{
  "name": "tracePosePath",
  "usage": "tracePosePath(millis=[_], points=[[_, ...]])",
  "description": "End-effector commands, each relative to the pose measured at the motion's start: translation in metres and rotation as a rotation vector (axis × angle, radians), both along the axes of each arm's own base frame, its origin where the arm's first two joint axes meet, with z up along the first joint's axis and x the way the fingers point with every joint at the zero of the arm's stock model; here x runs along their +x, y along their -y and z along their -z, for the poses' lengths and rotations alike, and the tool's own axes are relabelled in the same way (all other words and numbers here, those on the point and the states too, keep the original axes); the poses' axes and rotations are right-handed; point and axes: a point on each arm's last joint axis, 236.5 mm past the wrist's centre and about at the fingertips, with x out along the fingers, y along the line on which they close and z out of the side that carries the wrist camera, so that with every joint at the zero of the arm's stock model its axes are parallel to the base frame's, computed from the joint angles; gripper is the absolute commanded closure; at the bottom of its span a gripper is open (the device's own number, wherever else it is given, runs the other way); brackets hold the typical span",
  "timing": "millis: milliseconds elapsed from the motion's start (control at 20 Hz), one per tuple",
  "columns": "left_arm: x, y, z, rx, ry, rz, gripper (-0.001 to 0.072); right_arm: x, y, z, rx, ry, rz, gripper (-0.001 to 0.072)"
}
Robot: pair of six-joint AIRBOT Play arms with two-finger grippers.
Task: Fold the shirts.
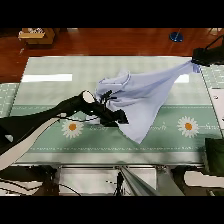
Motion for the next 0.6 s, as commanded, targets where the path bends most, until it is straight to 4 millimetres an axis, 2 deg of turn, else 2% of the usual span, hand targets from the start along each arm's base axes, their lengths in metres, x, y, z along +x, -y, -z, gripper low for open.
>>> tracePosePath(millis=[0, 100, 150, 200, 250, 350, 450, 550], points=[[0.023, 0.005, 0.011, 0.022, -0.009, -0.073, 0.0165, -0.002, -0.002, 0.001, 0.009, -0.009, -0.004, 0.068], [0.032, 0.008, 0.013, 0.02, -0.014, -0.084, 0.042, -0.003, -0.003, 0.001, 0.01, -0.015, -0.006, 0.068], [0.036, 0.01, 0.013, 0.018, -0.015, -0.091, 0.0463, -0.004, -0.003, 0.002, 0.011, -0.017, -0.007, 0.068], [0.039, 0.011, 0.013, 0.017, -0.018, -0.099, 0.0471, -0.004, -0.003, 0.002, 0.011, -0.019, -0.007, 0.068], [0.04, 0.012, 0.011, 0.012, -0.011, -0.091, 0.0566, -0.004, -0.003, 0.002, 0.01, -0.019, -0.007, 0.068], [0.031, 0.012, 0.001, -0.02, 0.011, 0.014, 0.0683, -0.004, -0.003, 0.002, 0.01, -0.018, -0.006, 0.068], [0.02, 0.011, -0.02, -0.067, 0.026, 0.124, 0.0685, -0.004, -0.002, 0.002, 0.009, -0.017, -0.007, 0.068], [0.016, 0.013, -0.055, -0.123, 0.094, 0.197, 0.0685, -0.005, -0.003, -0.002, 0.007, -0.01, -0.007, 0.068]])
